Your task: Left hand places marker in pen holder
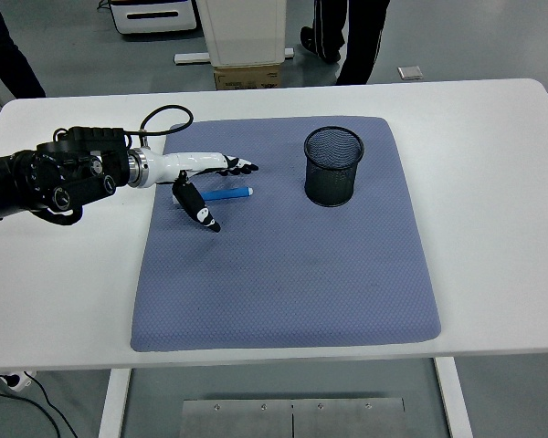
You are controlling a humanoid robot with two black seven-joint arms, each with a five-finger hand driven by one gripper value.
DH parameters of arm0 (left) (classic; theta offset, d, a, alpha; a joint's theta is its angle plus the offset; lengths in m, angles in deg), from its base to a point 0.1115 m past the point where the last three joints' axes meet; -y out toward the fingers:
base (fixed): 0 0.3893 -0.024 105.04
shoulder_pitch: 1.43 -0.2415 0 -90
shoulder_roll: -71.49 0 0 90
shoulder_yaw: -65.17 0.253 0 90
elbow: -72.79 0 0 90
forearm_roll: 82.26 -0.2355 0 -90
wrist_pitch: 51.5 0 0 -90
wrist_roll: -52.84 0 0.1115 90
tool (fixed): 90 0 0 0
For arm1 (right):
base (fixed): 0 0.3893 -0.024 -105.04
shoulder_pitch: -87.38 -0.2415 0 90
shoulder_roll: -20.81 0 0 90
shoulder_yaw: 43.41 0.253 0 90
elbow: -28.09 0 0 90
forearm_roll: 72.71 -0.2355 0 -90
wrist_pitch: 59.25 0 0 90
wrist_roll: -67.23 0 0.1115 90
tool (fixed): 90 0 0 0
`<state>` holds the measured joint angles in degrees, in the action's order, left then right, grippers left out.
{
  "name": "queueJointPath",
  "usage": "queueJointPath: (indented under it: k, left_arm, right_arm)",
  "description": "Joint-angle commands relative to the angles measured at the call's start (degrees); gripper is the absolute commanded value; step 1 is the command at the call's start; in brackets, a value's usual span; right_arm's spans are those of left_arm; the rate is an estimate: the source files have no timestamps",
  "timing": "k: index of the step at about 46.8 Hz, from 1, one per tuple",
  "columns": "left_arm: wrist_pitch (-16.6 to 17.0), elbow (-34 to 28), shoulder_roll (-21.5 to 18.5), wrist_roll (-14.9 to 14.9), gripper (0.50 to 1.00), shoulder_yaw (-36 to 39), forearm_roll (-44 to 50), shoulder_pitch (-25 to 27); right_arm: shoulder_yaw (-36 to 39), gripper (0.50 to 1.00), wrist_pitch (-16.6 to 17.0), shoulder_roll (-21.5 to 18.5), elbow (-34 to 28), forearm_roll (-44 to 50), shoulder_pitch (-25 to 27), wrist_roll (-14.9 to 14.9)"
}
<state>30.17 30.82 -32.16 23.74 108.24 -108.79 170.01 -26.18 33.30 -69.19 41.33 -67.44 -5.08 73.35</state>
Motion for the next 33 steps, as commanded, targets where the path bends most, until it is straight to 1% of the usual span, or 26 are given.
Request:
queueJointPath:
  k: [1, 10, 15, 23, 33]
  left_arm:
    - [0.1, 0.0, 0.0, 0.1, 1.0, 0.0, -2.6, 0.2]
    - [0.2, 0.2, 0.0, 0.4, 1.0, 0.0, -3.1, 0.8]
    - [0.2, 0.7, 0.0, 2.5, 1.0, 0.0, -3.0, 1.0]
    - [0.2, 0.8, 0.2, 3.4, 1.0, 0.0, -3.0, 1.0]
    - [0.0, 0.7, 0.6, 6.8, 1.0, 0.0, -2.7, 1.0]
  right_arm:
    - [0.0, 1.0, 0.0, 0.0, 0.0, 0.0, 0.0, 0.0]
    - [0.0, 1.0, 0.0, 0.0, -0.1, 0.0, 0.0, 0.0]
    - [0.0, 1.0, 0.0, 0.0, -0.1, 0.0, 0.0, 0.0]
    - [0.0, 1.0, 0.0, 0.0, 0.0, 0.0, 0.0, 0.0]
    - [0.0, 1.0, 0.0, 0.0, 0.0, 0.0, 0.0, 0.0]
